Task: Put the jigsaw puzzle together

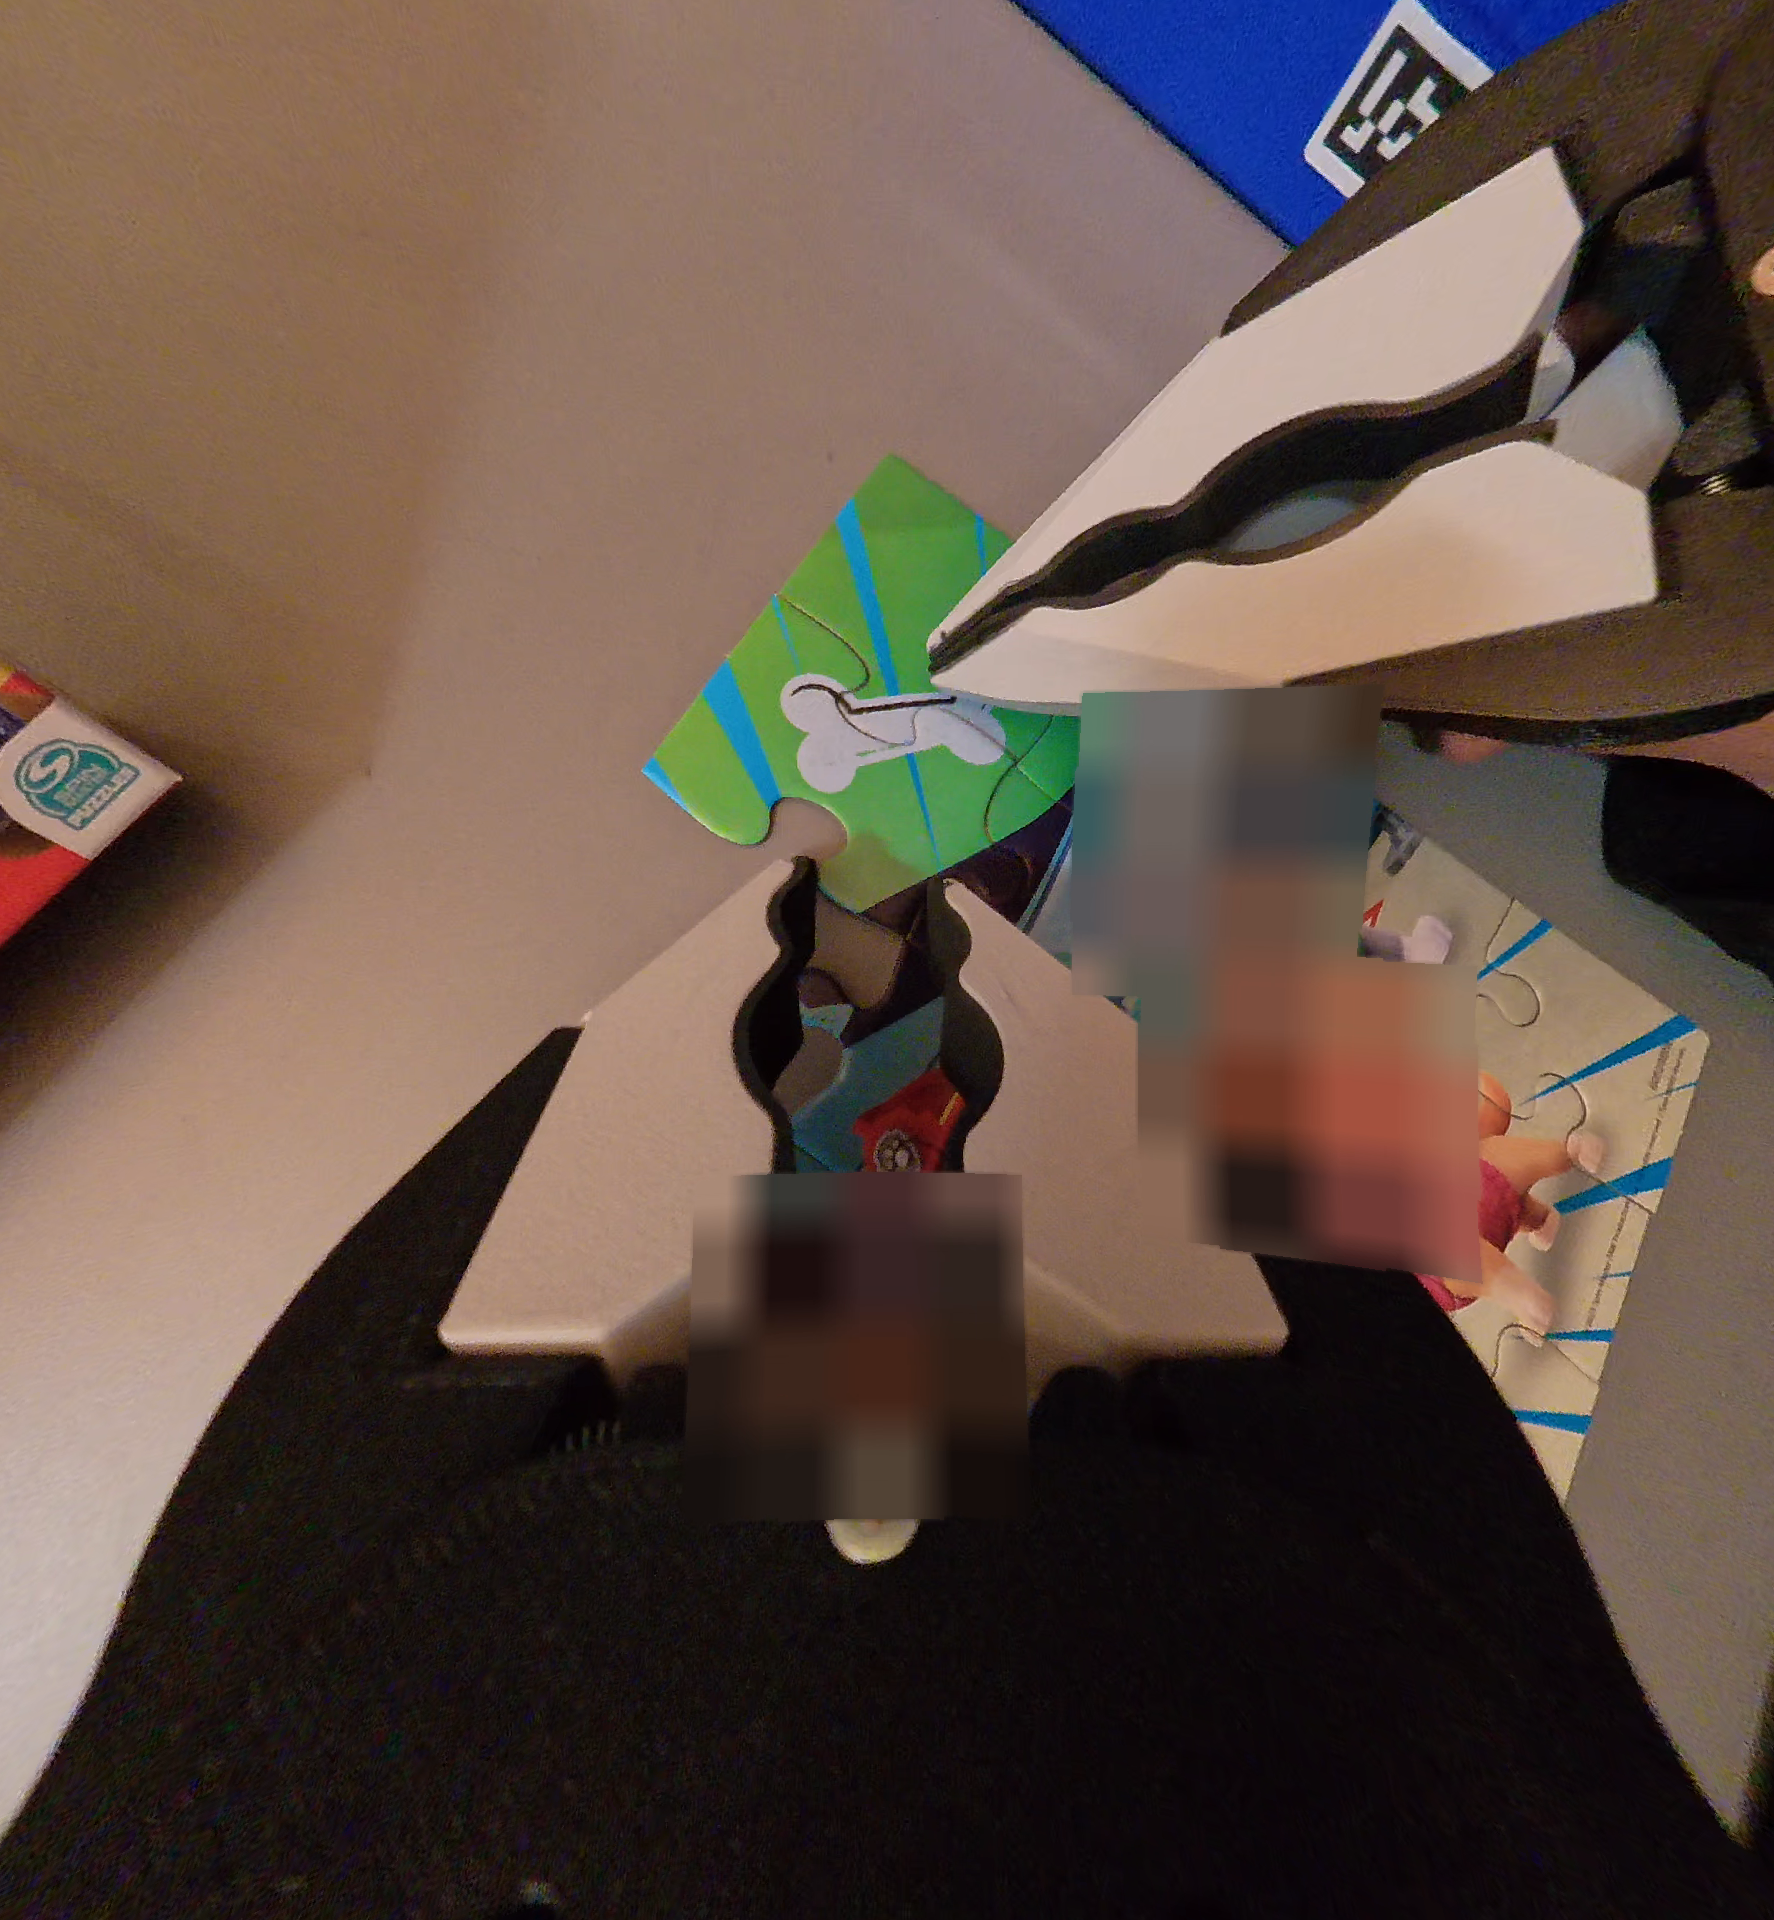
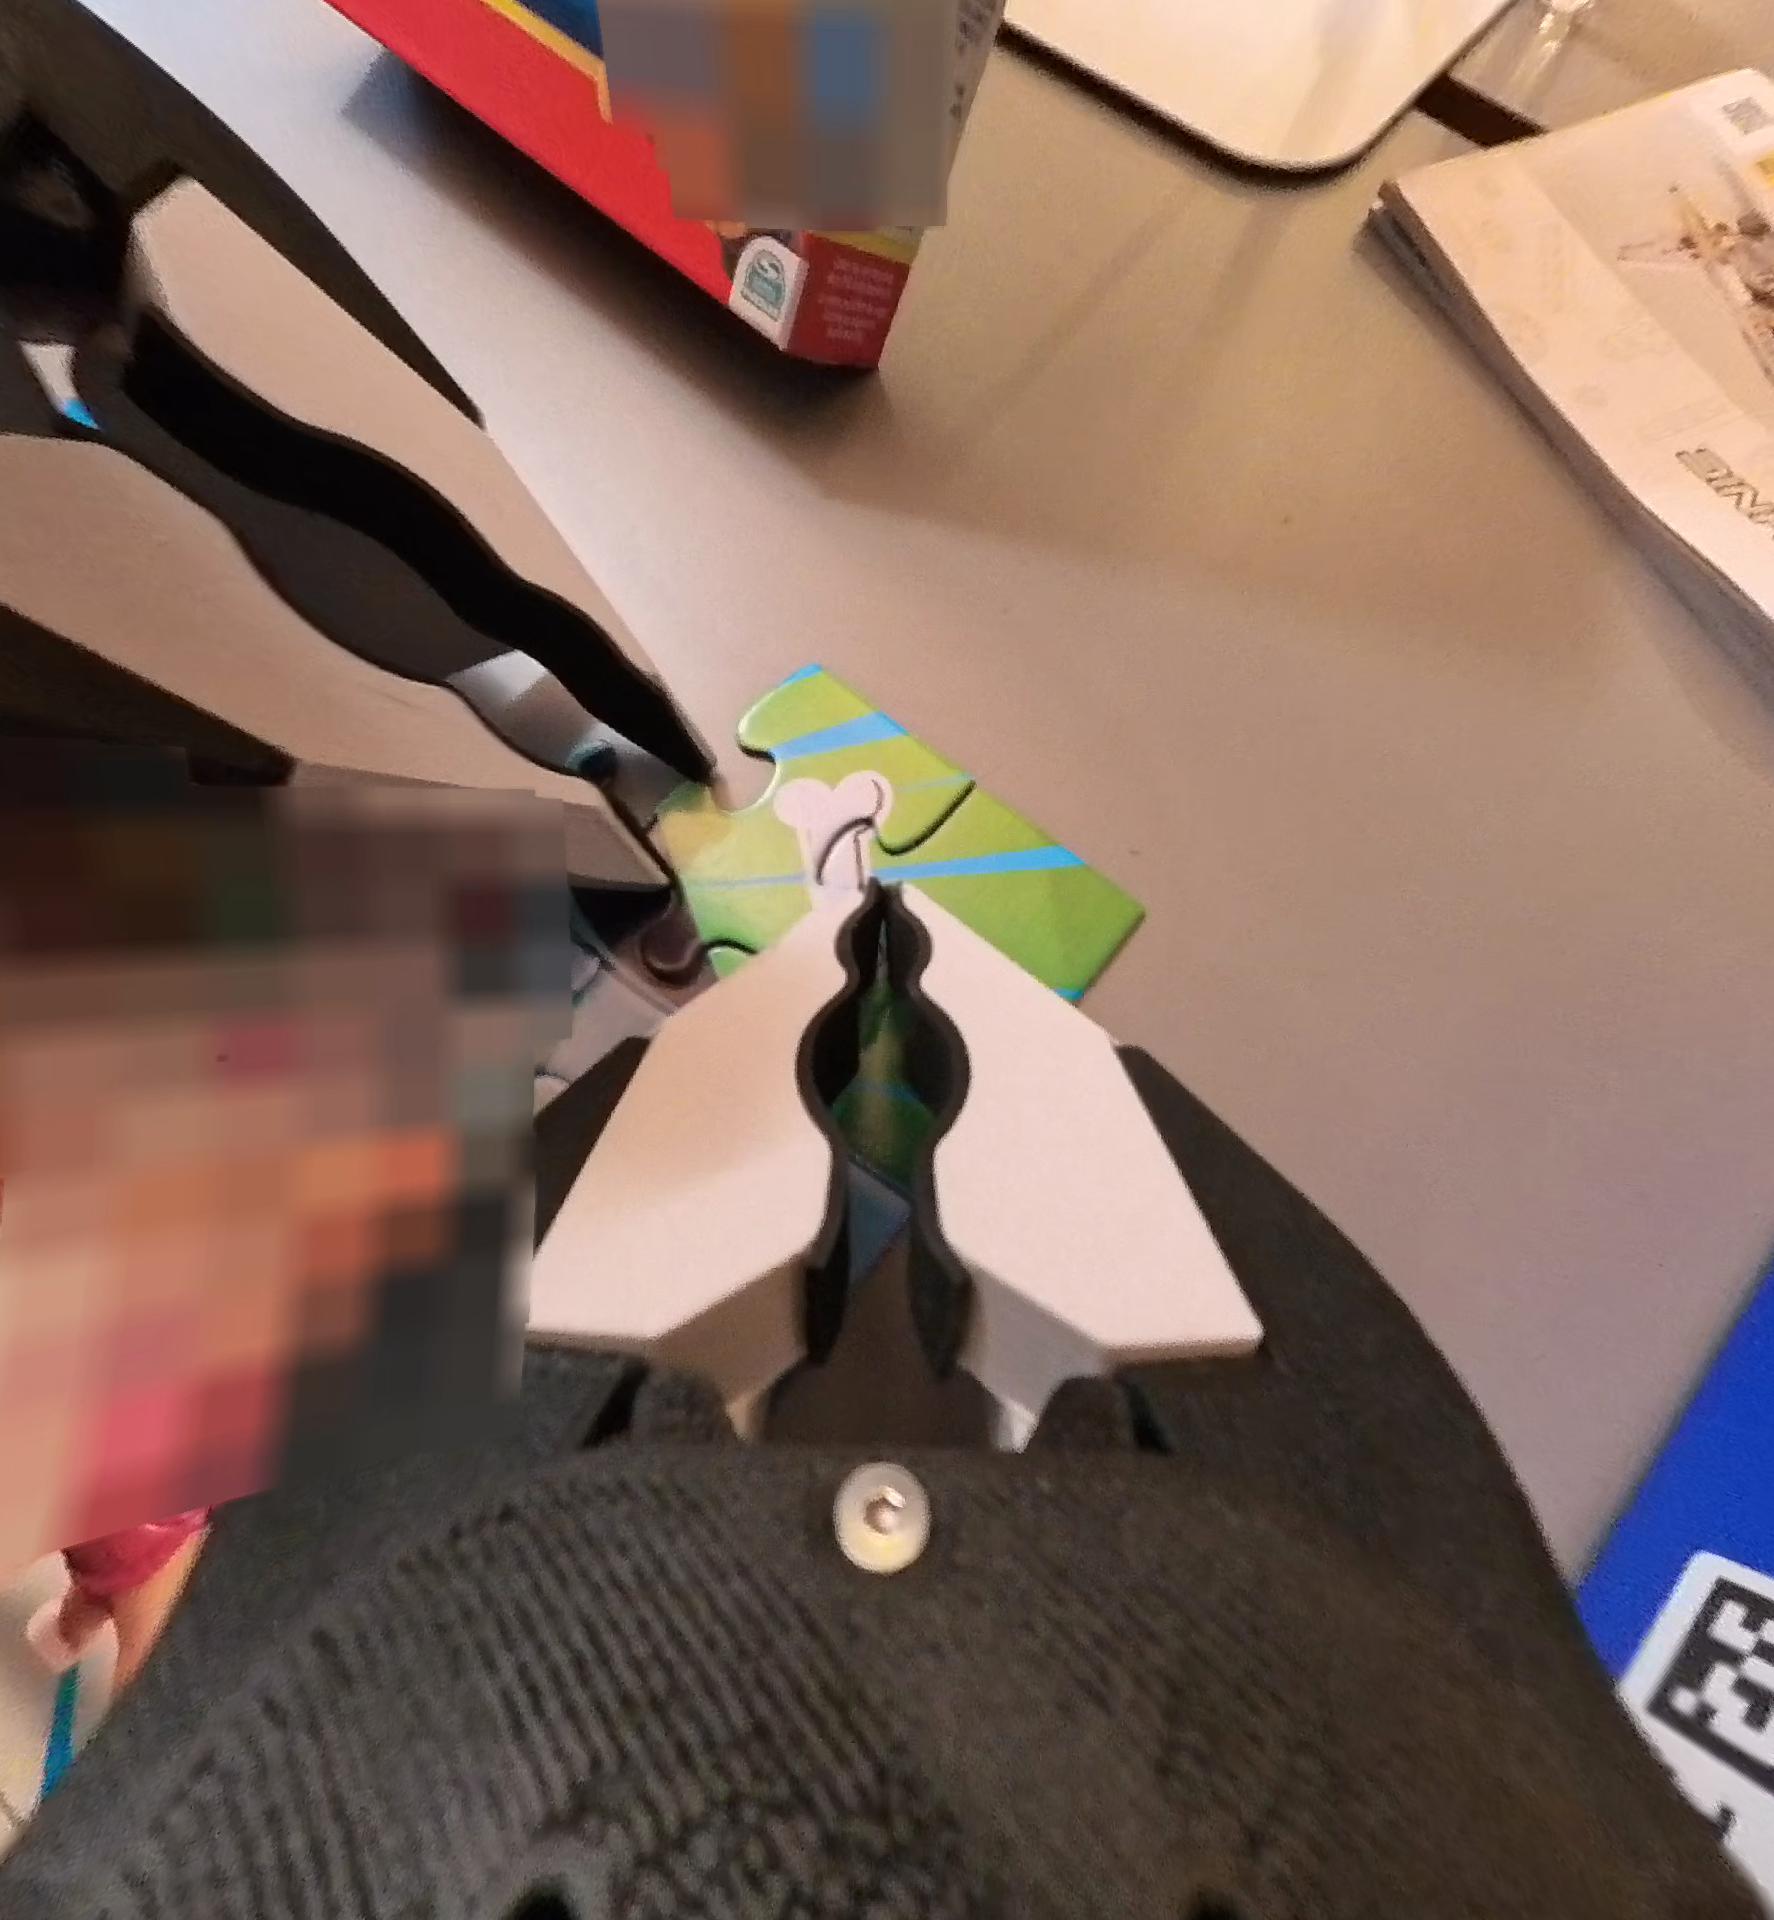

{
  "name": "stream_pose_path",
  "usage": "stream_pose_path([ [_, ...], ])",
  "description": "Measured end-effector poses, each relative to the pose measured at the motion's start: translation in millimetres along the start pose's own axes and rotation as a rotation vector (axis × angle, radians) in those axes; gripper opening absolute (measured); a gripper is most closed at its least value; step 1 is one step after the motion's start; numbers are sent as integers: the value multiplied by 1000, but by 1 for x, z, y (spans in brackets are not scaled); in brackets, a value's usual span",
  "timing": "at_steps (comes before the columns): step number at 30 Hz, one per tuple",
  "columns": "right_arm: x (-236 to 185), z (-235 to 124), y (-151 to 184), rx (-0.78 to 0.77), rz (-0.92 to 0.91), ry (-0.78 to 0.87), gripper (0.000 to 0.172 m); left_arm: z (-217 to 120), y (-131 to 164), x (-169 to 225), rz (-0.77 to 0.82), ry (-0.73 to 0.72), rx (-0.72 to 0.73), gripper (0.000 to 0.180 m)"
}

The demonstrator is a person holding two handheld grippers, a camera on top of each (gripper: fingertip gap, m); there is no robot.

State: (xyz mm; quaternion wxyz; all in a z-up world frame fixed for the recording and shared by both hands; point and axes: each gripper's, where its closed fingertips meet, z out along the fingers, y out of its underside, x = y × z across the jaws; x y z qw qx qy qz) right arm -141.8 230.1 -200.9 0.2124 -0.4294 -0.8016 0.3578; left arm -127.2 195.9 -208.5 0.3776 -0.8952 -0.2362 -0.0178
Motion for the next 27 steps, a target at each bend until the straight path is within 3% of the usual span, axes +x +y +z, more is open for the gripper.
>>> stream_pose_path([
  [18, -11, 3, 4, -6, 16, -60, 0, -2, -5, -1, 25, -34, 18, 17],
  [27, -8, 5, 1, -2, 39, -72, 0, 10, -9, 5, 18, -15, -6, 0],
])
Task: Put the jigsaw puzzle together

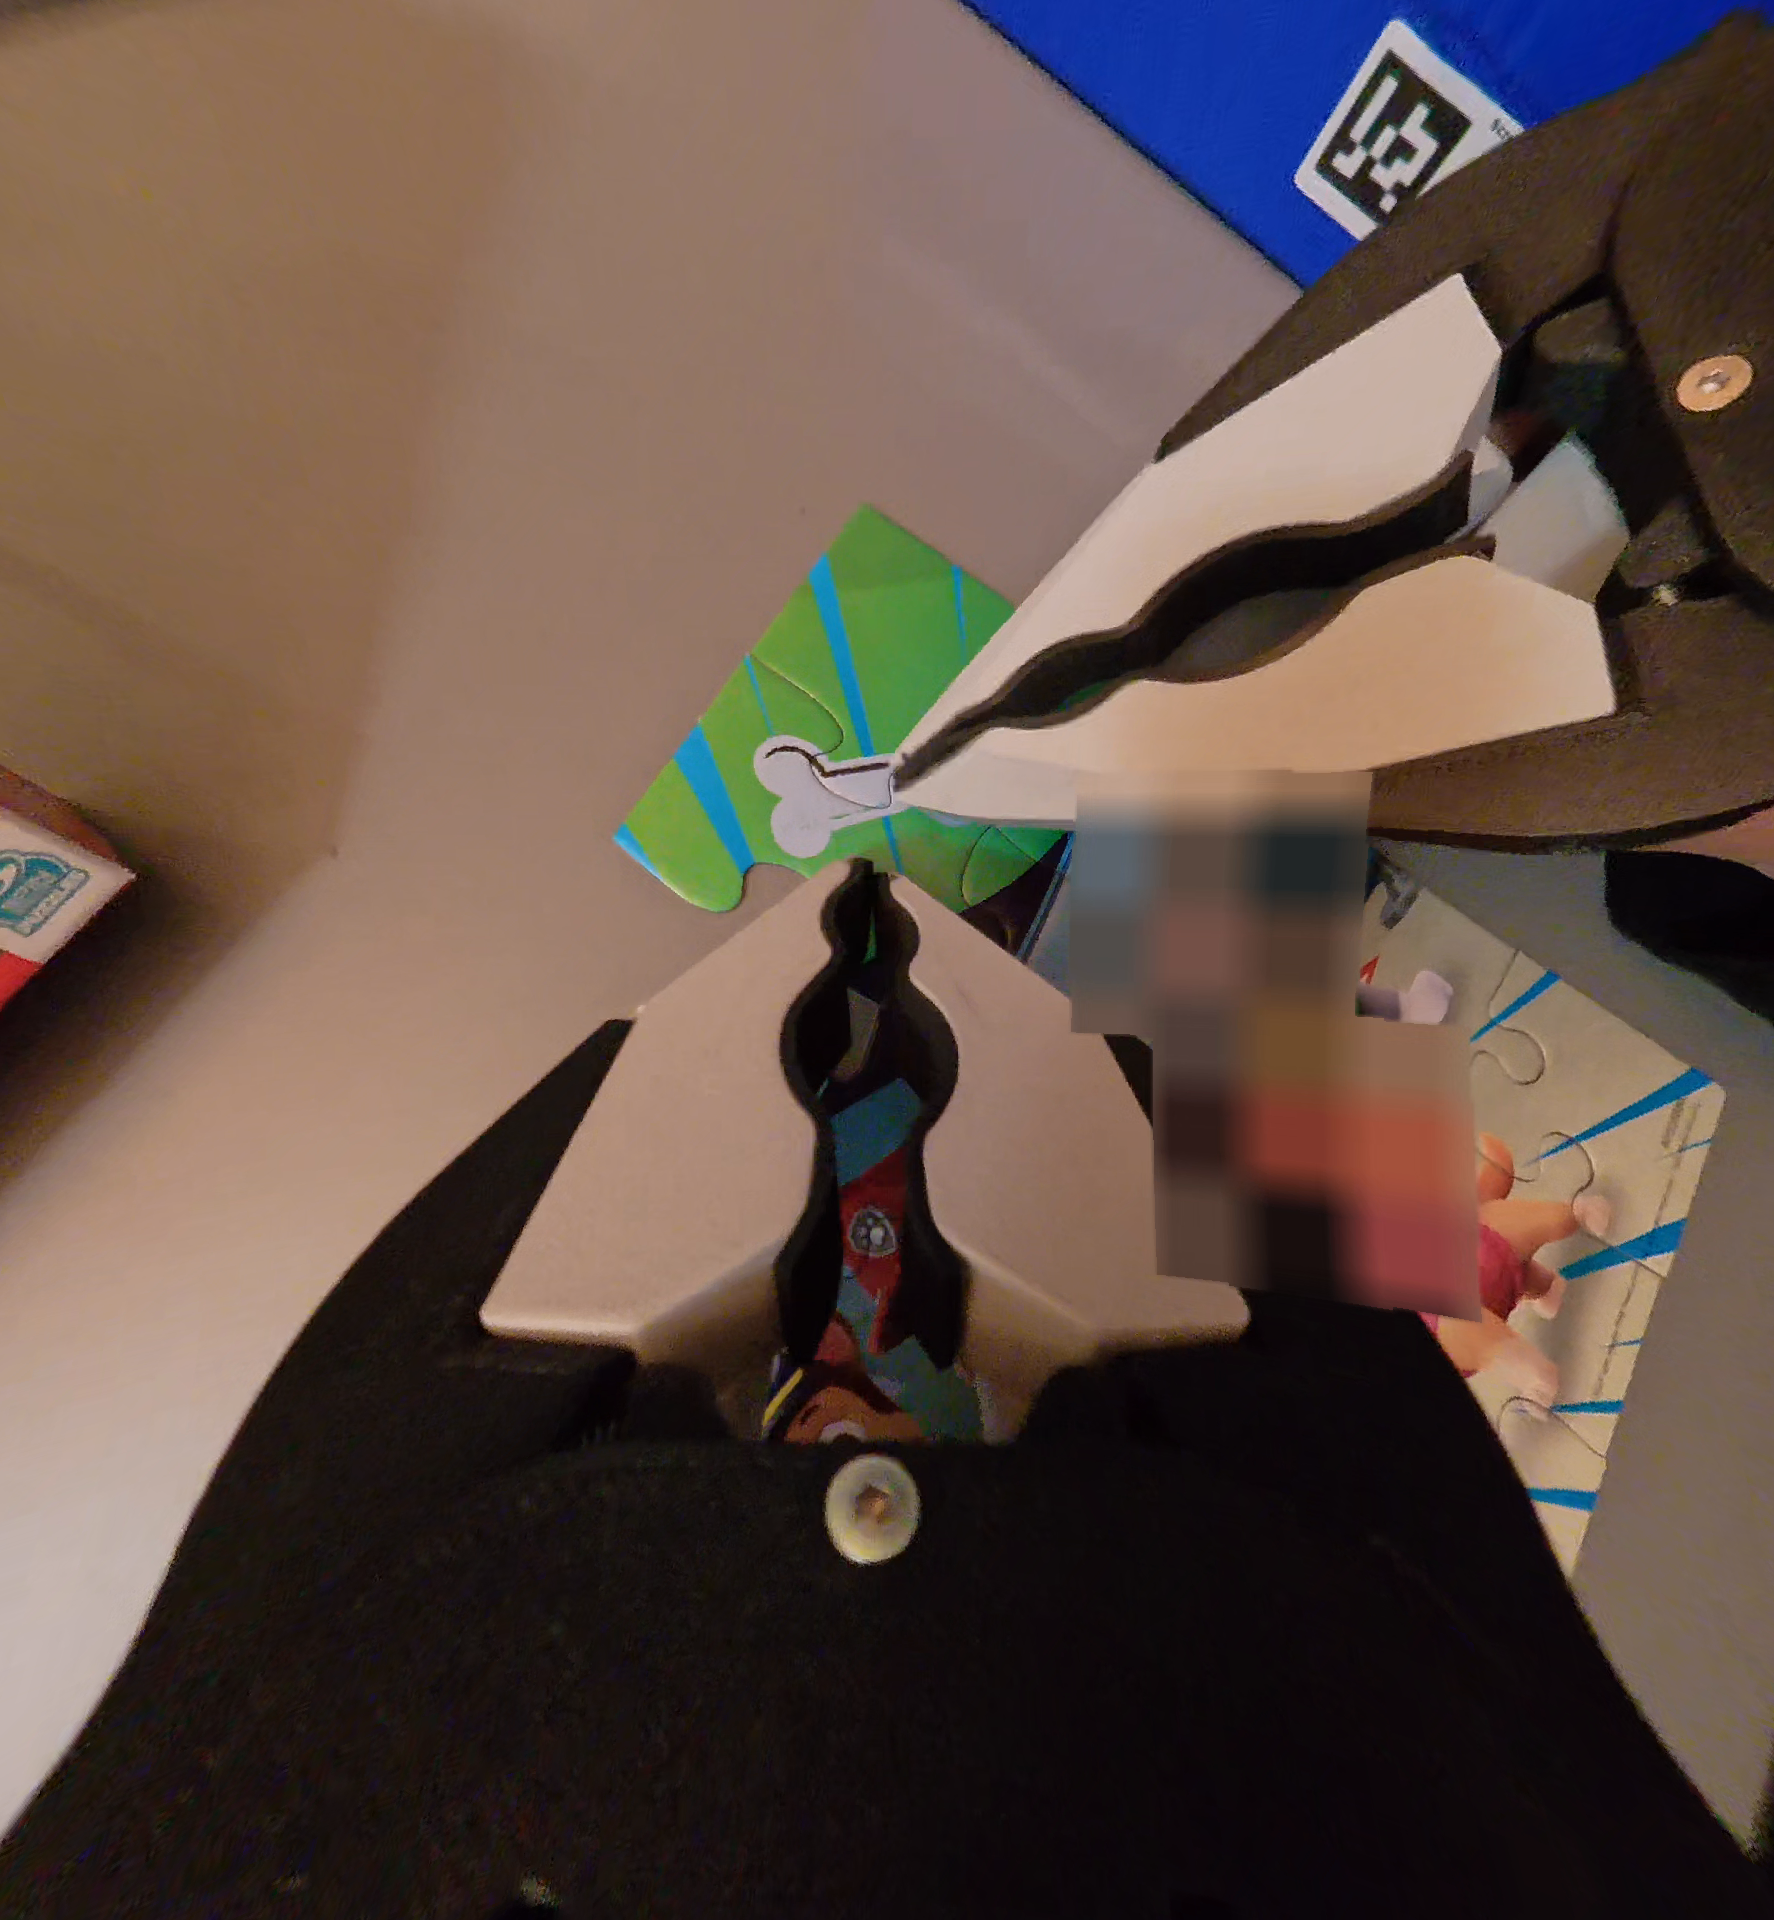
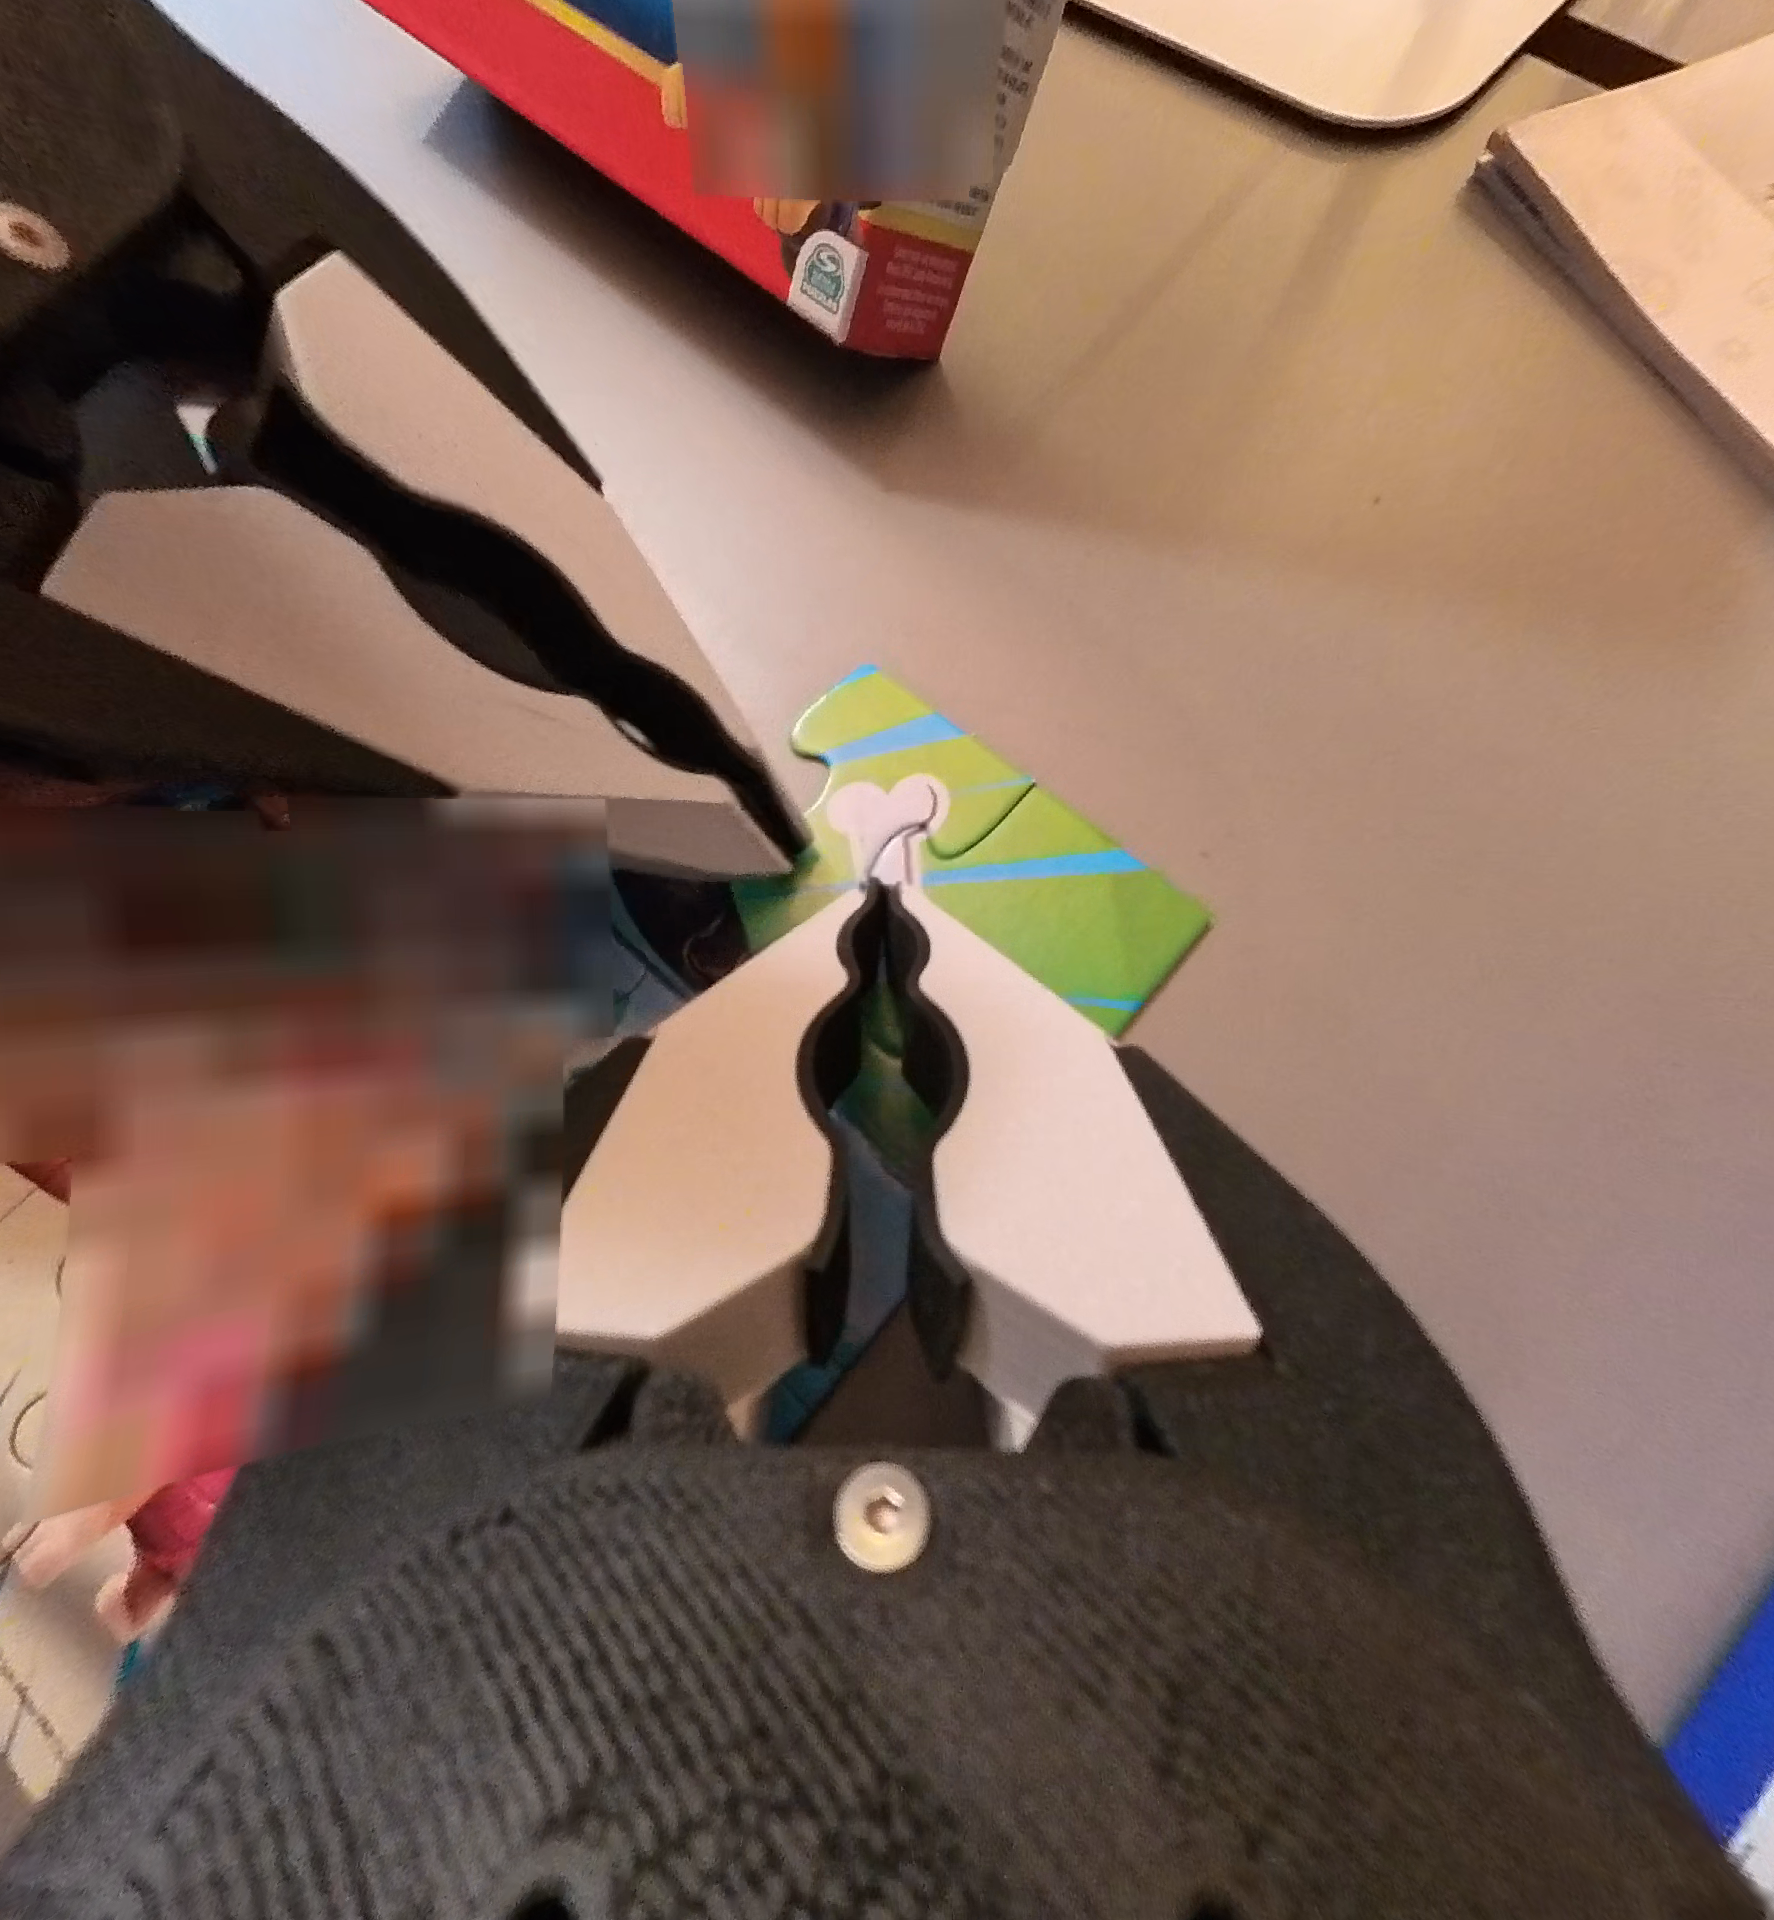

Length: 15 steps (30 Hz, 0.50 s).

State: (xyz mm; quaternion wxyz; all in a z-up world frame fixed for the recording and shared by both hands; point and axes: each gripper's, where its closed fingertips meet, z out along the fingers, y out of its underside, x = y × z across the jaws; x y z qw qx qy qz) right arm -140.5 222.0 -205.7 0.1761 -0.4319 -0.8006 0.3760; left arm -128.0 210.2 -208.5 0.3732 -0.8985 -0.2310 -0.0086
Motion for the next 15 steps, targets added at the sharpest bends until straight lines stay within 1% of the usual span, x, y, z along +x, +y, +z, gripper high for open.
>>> stream_pose_path([
  [2, 7, 2, -8, 12, 3, 23, 0, 0, 0, 0, -11, 11, 0, 0],
  [4, 8, 7, -17, 34, 13, 11, 0, 0, 1, 0, -32, 35, 3, 0],
  [6, 10, 15, -13, 1, 23, 7, 0, 0, 1, 0, -52, 53, 6, 0],
  [9, 28, 15, -14, 4, 33, 103, 0, 0, 1, 0, -42, 48, 3, 0],
  [10, 30, 13, -13, 1, 43, 113, 0, 0, 1, 0, -37, 43, 2, 0],
  [12, 23, 13, -12, 0, 47, 67, 0, 0, 1, 0, -31, 39, 4, 0],
  [14, 5, 13, -11, -3, 42, -34, 0, 0, 1, 0, -37, 45, 4, 0],
  [15, 3, 13, -11, -6, 46, -41, 0, 0, 2, 0, -42, 51, 4, 0],
])
